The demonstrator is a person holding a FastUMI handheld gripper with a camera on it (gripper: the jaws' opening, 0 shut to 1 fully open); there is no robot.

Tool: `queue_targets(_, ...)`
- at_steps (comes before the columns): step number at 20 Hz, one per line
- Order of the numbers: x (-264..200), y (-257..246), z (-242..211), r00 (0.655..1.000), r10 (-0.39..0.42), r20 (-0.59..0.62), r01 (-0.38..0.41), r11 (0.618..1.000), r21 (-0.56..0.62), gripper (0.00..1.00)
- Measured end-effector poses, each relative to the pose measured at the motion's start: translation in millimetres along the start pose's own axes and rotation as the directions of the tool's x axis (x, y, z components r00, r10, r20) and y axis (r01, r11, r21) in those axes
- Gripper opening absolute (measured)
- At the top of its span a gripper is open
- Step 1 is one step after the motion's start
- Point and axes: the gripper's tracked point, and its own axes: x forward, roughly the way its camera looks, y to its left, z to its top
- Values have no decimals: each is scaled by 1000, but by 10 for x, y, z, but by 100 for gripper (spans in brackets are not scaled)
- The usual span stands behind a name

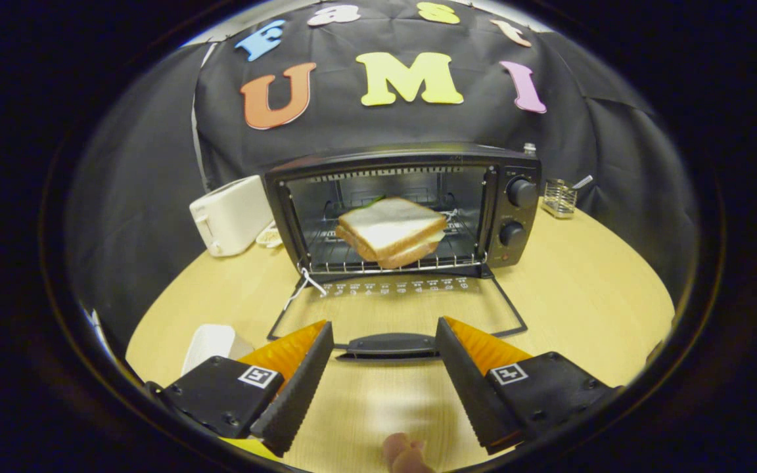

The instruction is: Open the toaster oven, put the food inside, and close the toaster oven door.

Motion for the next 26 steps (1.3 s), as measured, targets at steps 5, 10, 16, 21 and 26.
queue_targets(5,76,-30,-337,999,-35,-38,36,999,6,100)
queue_targets(10,177,12,-459,996,-40,-81,42,999,26,100)
queue_targets(16,230,18,-457,996,-73,-47,74,997,22,100)
queue_targets(21,220,12,-421,997,-69,-25,70,997,27,100)
queue_targets(26,222,10,-413,997,-71,-27,71,997,18,100)
